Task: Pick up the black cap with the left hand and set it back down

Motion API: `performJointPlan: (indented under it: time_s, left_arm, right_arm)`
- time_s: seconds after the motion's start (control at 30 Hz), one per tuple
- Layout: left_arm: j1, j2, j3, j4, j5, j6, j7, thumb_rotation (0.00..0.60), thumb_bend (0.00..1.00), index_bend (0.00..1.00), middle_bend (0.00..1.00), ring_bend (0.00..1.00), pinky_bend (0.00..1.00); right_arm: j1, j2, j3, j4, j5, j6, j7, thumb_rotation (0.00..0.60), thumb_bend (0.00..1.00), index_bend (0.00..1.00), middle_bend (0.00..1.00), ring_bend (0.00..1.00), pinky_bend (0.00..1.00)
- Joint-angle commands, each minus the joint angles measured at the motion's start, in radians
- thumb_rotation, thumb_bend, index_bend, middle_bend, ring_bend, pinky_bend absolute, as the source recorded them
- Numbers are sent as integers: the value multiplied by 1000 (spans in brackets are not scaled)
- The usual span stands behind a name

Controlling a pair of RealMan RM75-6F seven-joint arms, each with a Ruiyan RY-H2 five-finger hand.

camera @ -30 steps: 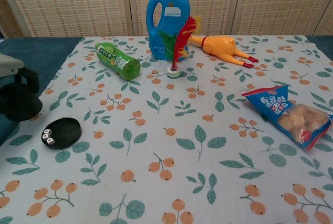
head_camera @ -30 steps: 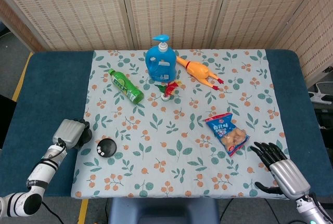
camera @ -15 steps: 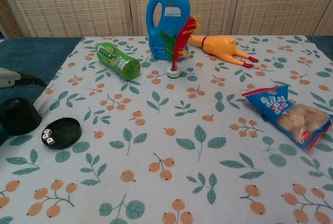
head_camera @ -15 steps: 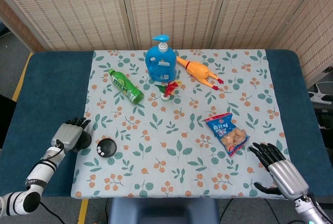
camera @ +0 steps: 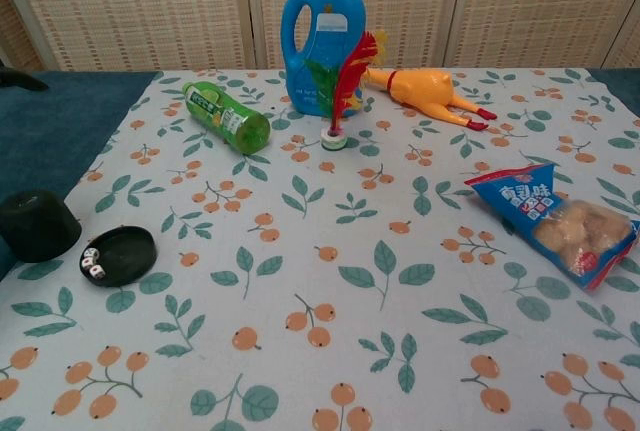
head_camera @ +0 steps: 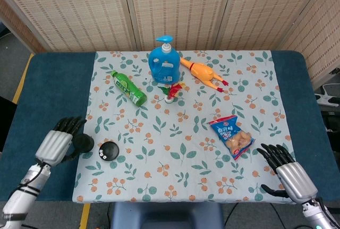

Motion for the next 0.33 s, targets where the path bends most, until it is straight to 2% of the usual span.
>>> performJointPlan:
  time_s: [0.03,0.1,0.17,0.33]
  left_arm:
    - [301,-85,118,189,251,361,-267,600,372,0,0,0,31]
    - [321,-82,123,216,271,375,-227,600,382,0,0,0,19]
    - [344,-94,102,230,259,399,-234,600,386,0,0,0,16]
    - [354,-89,72,226,214,355,-199,600,384,0,0,0,17]
  right_arm:
    - [-13,-22,23,-2,43,8,-52,522,121,0,0,0,0]
    - [-17,-32,30,-4,51,15,-79,523,121,0,0,0,0]
    - [-21,-36,33,-6,52,22,-88,521,120,0,0,0,0]
    - [-33,-37,42,-8,58,47,-95,522,121,0,0,0,0]
